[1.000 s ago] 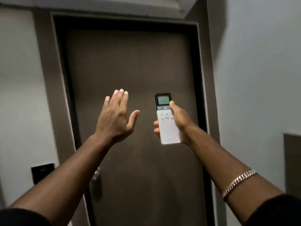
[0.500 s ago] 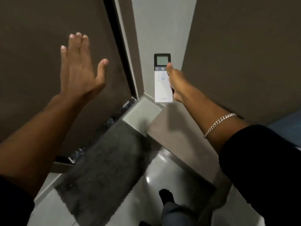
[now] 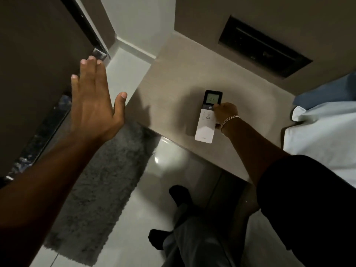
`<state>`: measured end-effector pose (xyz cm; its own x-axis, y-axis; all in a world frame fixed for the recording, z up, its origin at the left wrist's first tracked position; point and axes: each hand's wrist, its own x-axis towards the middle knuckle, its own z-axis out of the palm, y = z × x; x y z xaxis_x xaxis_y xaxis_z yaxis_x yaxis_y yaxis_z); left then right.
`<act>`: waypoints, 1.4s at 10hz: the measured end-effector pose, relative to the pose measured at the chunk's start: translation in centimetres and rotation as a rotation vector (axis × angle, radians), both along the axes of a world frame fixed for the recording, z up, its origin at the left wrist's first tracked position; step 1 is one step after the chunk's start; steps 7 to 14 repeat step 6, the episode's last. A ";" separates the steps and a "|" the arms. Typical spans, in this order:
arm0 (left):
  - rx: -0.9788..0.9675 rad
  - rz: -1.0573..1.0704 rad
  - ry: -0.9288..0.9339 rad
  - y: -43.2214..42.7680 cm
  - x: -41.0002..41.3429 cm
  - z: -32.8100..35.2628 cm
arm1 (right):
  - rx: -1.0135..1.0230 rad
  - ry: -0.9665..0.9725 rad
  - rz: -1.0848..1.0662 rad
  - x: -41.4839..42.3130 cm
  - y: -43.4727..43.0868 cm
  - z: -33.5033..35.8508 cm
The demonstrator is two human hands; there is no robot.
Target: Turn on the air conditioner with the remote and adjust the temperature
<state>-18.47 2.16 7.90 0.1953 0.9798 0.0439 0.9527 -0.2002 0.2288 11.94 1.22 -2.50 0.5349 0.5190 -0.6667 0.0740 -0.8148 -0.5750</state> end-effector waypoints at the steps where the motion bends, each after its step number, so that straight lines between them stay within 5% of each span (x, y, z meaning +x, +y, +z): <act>1: 0.011 0.024 -0.026 0.2 -0.4 -0.8 | -0.025 0.014 -0.012 0.4 0.0 -0.9; 3: 0.039 0.086 -0.030 -2.5 -4.2 -1.4 | -0.059 0.027 -0.091 0.3 -0.5 -2.8; 6: 0.054 0.280 -0.068 -6.7 -8.3 5.0 | -0.092 -0.224 0.186 -4.0 -0.9 2.9; 14: 0.054 0.280 -0.068 -6.7 -8.3 5.0 | -0.092 -0.224 0.186 -4.0 -0.9 2.9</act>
